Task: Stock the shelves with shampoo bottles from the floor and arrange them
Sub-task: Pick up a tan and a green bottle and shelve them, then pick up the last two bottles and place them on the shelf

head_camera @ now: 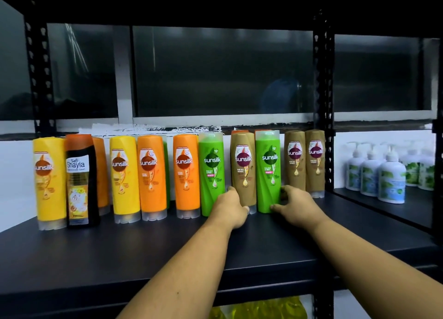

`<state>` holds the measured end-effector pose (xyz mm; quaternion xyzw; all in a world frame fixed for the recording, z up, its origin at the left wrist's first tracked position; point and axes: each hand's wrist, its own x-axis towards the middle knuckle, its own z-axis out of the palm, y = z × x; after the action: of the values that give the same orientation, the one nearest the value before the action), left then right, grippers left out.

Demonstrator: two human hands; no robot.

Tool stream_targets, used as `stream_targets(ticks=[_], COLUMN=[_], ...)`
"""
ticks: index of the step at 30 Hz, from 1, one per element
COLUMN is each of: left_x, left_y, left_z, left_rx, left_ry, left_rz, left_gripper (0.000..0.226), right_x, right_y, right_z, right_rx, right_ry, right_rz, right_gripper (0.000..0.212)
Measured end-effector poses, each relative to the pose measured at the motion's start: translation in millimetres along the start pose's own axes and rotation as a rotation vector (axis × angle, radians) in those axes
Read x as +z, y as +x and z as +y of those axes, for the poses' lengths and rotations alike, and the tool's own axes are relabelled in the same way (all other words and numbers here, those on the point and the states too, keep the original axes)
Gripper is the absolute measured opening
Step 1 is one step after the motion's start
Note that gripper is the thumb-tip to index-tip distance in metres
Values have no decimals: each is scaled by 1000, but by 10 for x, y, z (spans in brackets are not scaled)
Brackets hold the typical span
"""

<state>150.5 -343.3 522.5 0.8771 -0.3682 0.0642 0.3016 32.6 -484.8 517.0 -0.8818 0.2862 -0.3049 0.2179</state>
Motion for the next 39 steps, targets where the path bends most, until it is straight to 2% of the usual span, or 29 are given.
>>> stream_targets(ticks=[2,4,8,13,21,26,28,31,36,39], left_x=[-62,-149,-305,-440,-501,-442,-293,148,1185,1768], left_y=[-101,-245,-569,-1043,-1766,-2213,-2367,-2501,-2887,-3188], left_z=[-8,-13,-21,-15,-11,-25,-61,-217,-636,-918], left_rx=[42,93,182,287,432,559,564,520,397,279], left_ry=[39,84,154,217,360,205,160,178,229,161], left_rz=[-93,-178,-329,-390,-266,-105,-120,-256,-585,-769], left_gripper=[86,93,83,69,62,49,53,52,55,55], right_x=[-12,-30,-149,-449,-690,-749,-718,-577,40,514], right_y=[-53,-130,-455,-1097,-1873,-2301,-2493,-2728,-3093,-3383], right_z=[-16,-38,-152,-247,-212,-156,-109,29,674,1148], right_rx=[-12,-25,-96,-244,-406,-381,-359,-307,-173,-76], right_ry=[-81,-189,-390,-384,-370,-284,-292,-279,-313,-362], right_rz=[-26,-72,-238,-390,-362,-317,-352,-446,-641,-832], right_gripper=[52,48,38,47,58,57,53,47,49,50])
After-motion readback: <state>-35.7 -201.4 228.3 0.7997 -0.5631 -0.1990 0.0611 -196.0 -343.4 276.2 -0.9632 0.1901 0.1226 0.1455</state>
